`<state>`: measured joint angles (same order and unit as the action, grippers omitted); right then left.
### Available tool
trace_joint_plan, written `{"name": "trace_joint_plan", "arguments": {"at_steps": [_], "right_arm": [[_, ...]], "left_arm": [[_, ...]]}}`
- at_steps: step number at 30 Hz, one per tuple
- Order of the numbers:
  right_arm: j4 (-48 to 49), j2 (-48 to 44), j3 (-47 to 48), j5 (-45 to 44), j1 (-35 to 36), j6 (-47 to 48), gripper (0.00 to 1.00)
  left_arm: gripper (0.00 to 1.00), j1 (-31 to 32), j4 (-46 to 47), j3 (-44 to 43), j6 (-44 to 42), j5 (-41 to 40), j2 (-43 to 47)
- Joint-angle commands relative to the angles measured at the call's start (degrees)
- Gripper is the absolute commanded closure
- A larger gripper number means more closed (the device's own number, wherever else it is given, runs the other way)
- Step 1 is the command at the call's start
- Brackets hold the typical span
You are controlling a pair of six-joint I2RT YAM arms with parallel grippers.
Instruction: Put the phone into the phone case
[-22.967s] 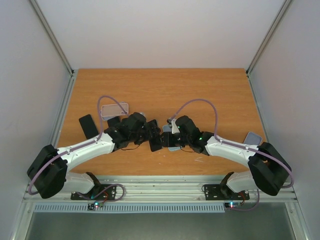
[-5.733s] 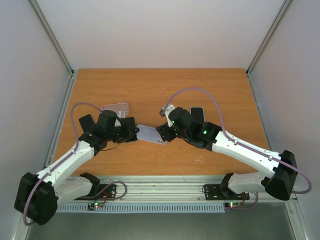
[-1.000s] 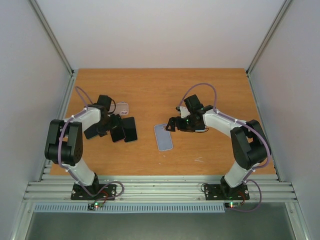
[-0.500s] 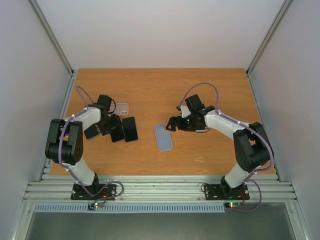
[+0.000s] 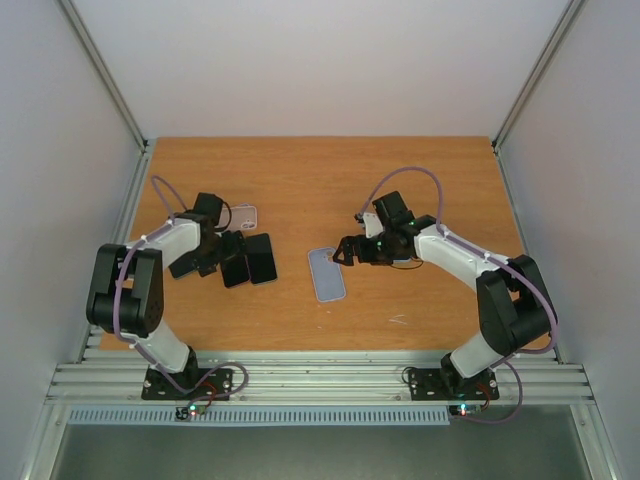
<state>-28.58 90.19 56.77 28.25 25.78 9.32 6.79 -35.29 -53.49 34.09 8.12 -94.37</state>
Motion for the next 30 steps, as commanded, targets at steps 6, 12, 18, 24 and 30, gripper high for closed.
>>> {"name": "trace_joint_plan", "arguments": {"at_steps": [6,12,18,24,30], "right_arm": [[-0.4,-1.5,-1.0,-0.1,0.4,0.3,0.01],[0.2,-1.4,-1.0,-0.2,0.4,0.3,0.01],[0.8,-1.2,-1.4,0.2,0.4,0.0,0.02],[0.6,-1.5,-1.5,0.6,0.4,0.0,0.02],[0.5,-1.9,-1.2,0.8,0.9,-0.4,0.02]], "left_arm": [[0.01,1.0,-2.9,-4.4,-1.8,-2.4,-5.4],[0.03,2.6,-5.2,-5.4,-3.3,-4.5,-8.6],[0.13,3.9,-4.9,-4.8,-3.4,-5.4,-9.6],[0.24,4.0,-5.3,-4.3,-3.5,-5.5,-8.3],[0.22,4.1,-5.7,-2.3,-3.1,-6.1,-5.3]]}}
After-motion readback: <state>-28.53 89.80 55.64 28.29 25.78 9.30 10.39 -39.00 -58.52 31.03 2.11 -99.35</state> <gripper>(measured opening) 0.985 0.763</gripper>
